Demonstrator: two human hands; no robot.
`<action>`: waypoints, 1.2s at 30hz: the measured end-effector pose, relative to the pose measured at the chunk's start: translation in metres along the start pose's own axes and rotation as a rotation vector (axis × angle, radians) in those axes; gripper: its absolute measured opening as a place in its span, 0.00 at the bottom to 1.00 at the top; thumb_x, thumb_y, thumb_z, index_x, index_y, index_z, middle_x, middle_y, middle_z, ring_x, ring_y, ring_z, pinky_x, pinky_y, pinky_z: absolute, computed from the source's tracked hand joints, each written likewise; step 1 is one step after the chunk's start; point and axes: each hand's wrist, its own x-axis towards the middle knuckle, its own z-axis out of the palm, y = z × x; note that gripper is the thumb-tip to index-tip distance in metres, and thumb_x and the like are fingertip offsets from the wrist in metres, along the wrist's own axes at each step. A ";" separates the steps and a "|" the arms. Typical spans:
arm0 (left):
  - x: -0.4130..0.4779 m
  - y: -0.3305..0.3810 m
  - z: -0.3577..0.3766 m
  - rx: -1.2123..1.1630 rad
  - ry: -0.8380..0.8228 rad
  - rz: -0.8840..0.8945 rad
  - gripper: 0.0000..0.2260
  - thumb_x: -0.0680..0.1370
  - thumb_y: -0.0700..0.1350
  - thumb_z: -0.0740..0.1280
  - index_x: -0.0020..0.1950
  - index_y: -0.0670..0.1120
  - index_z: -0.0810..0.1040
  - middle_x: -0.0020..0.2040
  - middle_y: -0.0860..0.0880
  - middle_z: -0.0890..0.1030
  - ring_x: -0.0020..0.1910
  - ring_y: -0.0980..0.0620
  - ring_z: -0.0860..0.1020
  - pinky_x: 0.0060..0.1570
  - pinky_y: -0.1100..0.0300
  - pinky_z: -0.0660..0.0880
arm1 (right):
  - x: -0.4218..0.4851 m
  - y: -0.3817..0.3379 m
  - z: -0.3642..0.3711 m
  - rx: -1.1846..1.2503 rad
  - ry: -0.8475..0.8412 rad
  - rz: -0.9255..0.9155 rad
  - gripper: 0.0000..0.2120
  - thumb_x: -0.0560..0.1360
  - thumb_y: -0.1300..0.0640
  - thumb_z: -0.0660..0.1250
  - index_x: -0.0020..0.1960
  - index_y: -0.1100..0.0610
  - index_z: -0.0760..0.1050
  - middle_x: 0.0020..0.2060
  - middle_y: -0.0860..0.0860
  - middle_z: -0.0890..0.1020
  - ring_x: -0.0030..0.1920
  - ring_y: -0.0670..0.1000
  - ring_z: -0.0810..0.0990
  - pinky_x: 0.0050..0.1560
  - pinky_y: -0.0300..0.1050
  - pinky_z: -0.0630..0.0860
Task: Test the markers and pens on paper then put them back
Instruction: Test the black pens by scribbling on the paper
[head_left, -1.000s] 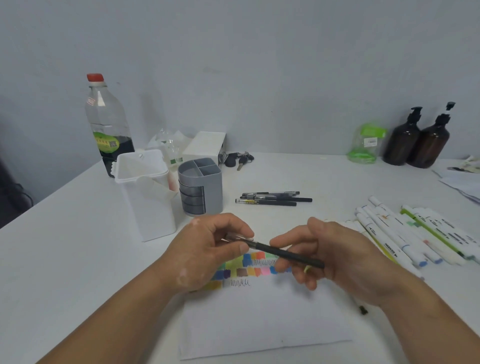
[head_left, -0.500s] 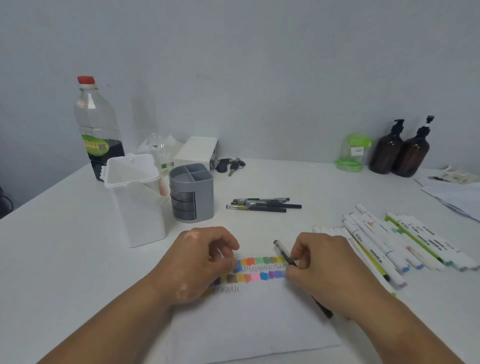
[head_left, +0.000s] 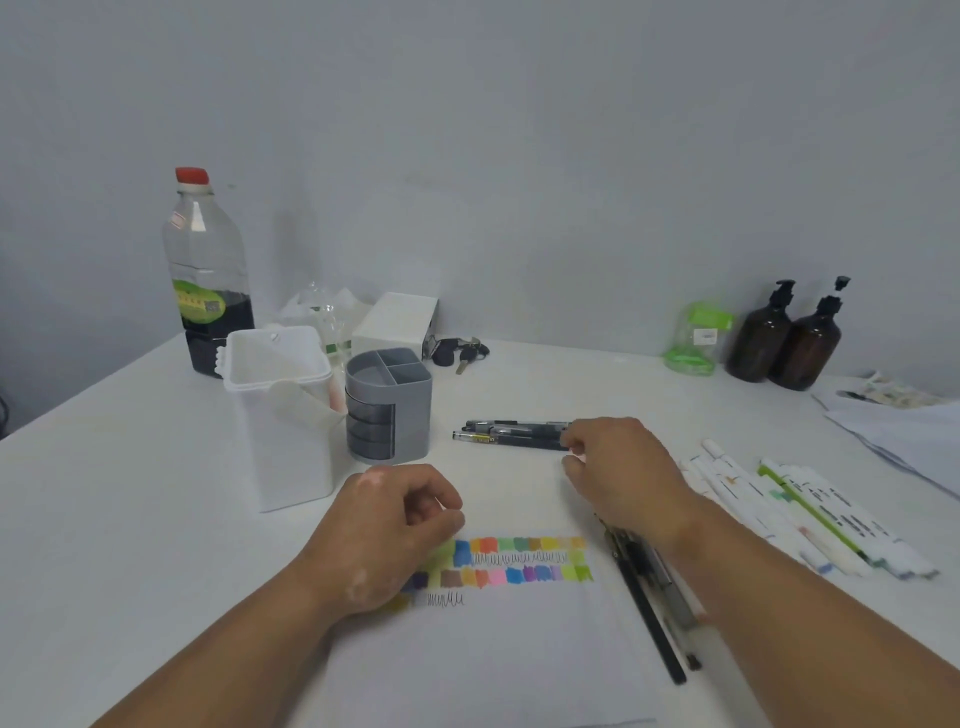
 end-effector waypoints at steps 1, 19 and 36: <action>0.000 -0.001 0.000 0.000 0.005 -0.003 0.05 0.75 0.50 0.75 0.41 0.58 0.83 0.33 0.60 0.81 0.36 0.62 0.78 0.33 0.71 0.73 | 0.012 -0.001 0.005 -0.036 -0.030 -0.052 0.10 0.80 0.56 0.62 0.58 0.51 0.80 0.50 0.50 0.82 0.51 0.53 0.80 0.51 0.47 0.78; 0.001 -0.001 -0.004 0.071 0.148 0.028 0.08 0.78 0.49 0.71 0.47 0.64 0.77 0.44 0.65 0.77 0.44 0.63 0.77 0.38 0.72 0.75 | -0.013 -0.021 -0.013 0.042 -0.070 -0.118 0.04 0.80 0.53 0.63 0.49 0.48 0.77 0.44 0.46 0.83 0.45 0.50 0.79 0.49 0.50 0.79; -0.008 0.011 0.012 0.164 -0.156 0.383 0.10 0.85 0.53 0.55 0.53 0.55 0.75 0.45 0.60 0.77 0.45 0.58 0.74 0.45 0.64 0.71 | -0.080 -0.052 0.004 1.380 -0.134 0.034 0.06 0.69 0.50 0.76 0.42 0.52 0.82 0.32 0.52 0.83 0.30 0.51 0.77 0.33 0.43 0.77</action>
